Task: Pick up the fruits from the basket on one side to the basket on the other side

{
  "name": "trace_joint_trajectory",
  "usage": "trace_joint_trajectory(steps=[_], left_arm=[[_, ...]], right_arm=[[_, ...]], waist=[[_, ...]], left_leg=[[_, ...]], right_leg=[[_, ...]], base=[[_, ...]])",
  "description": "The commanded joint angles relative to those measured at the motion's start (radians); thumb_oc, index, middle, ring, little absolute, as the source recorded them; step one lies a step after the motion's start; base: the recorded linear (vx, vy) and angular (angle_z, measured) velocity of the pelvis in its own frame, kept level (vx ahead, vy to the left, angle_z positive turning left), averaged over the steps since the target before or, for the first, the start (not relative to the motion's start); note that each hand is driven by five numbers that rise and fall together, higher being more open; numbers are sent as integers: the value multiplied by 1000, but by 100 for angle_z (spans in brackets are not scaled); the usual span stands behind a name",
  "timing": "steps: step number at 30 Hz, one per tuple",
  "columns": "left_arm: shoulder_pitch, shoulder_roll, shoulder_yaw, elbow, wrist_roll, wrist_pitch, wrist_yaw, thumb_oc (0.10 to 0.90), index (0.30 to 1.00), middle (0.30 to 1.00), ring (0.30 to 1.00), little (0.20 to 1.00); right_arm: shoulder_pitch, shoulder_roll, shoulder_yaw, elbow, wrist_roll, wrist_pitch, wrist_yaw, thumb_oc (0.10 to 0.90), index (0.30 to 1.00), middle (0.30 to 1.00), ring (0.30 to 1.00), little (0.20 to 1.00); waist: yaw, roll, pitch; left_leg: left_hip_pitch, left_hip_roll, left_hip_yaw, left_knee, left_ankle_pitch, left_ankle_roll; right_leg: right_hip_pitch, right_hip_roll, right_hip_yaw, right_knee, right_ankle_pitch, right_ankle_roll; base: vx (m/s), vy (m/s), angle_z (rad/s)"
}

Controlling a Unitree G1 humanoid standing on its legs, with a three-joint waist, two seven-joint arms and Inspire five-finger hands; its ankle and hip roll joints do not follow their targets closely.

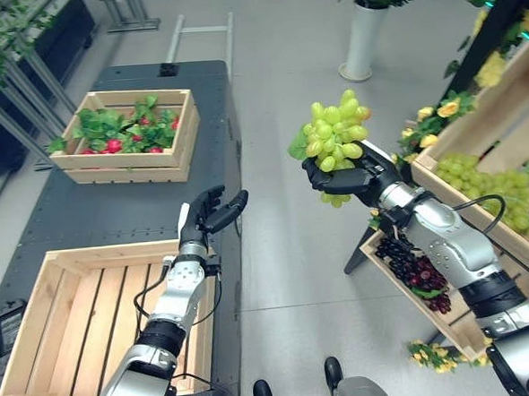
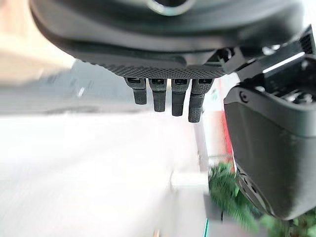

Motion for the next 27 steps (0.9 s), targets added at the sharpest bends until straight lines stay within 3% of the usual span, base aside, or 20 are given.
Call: trace_joint_trajectory(steps=[1, 8, 18, 27], left_arm=[[-58, -19, -12, 72, 31, -103, -6, 800, 900, 900, 900, 900], [-52, -43, -17, 90, -11, -101, 11, 800, 900, 900, 900, 900], [-32, -64, -25, 122, -39, -104, 6, 800, 900, 900, 900, 900], [14, -75, -44, 106, -14, -117, 13, 800, 900, 900, 900, 900]], right_arm=[[-29, -58, -118, -93, 20, -73, 73, 400, 300, 300, 300, 300], [78, -130, -193, -163, 29, -69, 175, 400, 300, 300, 300, 300], [149, -250, -291, -195, 12, -109, 213, 400, 300, 300, 300, 300], [180, -352, -392, -89, 41, -166, 184, 400, 300, 300, 300, 300]], waist=[[-31, 31, -204], [-102, 28, -196], [-180, 33, -189], [-193, 21, -199]], left_leg=[[-10, 21, -10, 3, -79, -29], [16, 19, 70, 3, -92, -22], [42, 11, 140, 3, -129, -13], [34, 9, 151, 3, -136, -9]], right_leg=[[-17, 35, 18, 1, -3, -29], [-30, 46, 95, 1, 15, -18], [-44, 60, 170, 1, 16, 3], [-58, 77, 199, 1, 28, 6]], base=[[21, 65, -28], [19, 70, -32], [25, 80, -31], [3, 19, -13]])
